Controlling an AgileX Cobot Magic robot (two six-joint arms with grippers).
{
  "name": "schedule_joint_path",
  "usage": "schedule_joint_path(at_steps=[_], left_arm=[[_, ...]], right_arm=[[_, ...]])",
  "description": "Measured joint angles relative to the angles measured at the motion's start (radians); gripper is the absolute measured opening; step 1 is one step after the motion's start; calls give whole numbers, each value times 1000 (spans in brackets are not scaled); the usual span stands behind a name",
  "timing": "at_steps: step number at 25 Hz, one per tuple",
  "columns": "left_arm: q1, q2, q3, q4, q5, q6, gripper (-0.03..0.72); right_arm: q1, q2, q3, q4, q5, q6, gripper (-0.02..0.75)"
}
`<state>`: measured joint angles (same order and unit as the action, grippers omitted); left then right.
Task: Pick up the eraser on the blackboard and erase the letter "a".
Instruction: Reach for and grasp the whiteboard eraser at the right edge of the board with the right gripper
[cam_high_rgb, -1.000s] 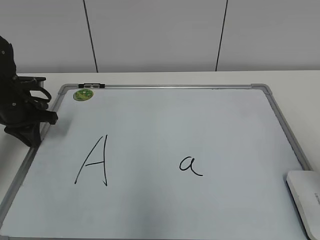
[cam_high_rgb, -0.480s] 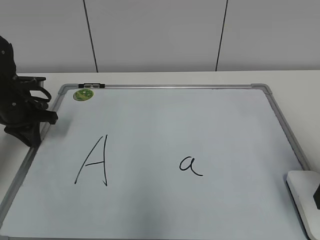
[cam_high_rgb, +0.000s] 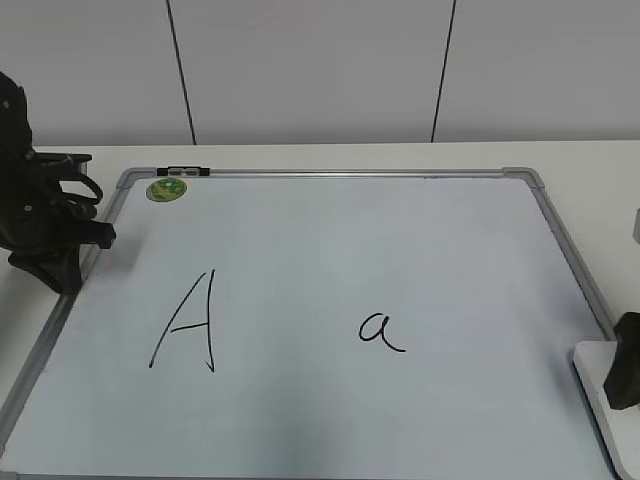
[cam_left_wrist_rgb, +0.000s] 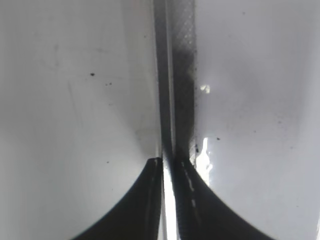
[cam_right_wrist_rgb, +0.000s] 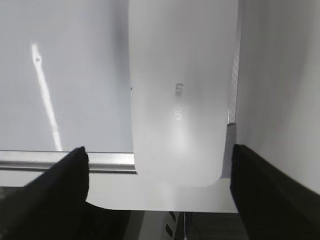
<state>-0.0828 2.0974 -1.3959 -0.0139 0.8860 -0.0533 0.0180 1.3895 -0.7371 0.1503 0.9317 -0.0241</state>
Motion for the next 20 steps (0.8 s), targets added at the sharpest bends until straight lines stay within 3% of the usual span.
schedule_joint_path(at_steps=[7, 14, 20], left_arm=[[0, 0, 0, -7, 0, 0, 55], [0, 0, 0, -11, 0, 0, 55], [0, 0, 0, -11, 0, 0, 55]], right_arm=[[27, 88, -39, -42, -8, 35, 659], [72, 123, -39, -192, -37, 185, 650], [72, 124, -39, -173, -92, 200, 647]])
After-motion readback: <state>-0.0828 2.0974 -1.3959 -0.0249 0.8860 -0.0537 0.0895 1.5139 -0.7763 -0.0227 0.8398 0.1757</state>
